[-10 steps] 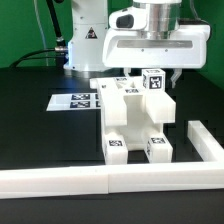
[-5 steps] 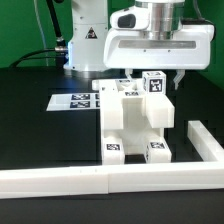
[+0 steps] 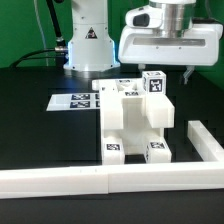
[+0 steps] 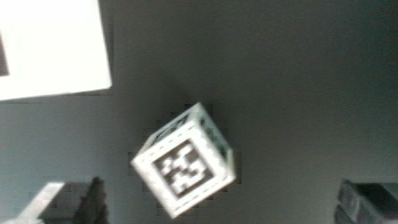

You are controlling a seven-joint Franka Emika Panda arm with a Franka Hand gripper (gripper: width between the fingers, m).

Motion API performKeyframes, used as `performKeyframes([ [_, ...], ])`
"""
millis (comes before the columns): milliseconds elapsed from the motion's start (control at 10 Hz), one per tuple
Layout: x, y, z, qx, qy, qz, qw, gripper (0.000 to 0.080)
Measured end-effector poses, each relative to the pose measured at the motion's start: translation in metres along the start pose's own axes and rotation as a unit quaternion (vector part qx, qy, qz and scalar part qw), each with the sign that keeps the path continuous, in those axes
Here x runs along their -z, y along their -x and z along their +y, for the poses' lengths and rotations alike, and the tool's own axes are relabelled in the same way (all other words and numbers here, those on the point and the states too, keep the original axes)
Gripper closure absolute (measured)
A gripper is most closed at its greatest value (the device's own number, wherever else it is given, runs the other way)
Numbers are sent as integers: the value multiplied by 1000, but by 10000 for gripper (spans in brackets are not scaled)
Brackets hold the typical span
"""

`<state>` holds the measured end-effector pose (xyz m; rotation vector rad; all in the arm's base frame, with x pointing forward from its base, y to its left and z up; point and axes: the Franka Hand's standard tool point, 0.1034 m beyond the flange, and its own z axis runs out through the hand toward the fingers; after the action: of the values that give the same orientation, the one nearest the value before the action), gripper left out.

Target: Assemble chair

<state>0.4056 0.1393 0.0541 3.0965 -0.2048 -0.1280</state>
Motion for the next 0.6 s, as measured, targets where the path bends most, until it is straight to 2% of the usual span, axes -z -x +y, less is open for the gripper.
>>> performKeyframes([
  [100,-5,8,-4,4,4,-1,1000,151],
  [300,-15,14,-3,10,9,0,1000,151],
  [600,-14,13,-3,9,9,0,1000,151],
])
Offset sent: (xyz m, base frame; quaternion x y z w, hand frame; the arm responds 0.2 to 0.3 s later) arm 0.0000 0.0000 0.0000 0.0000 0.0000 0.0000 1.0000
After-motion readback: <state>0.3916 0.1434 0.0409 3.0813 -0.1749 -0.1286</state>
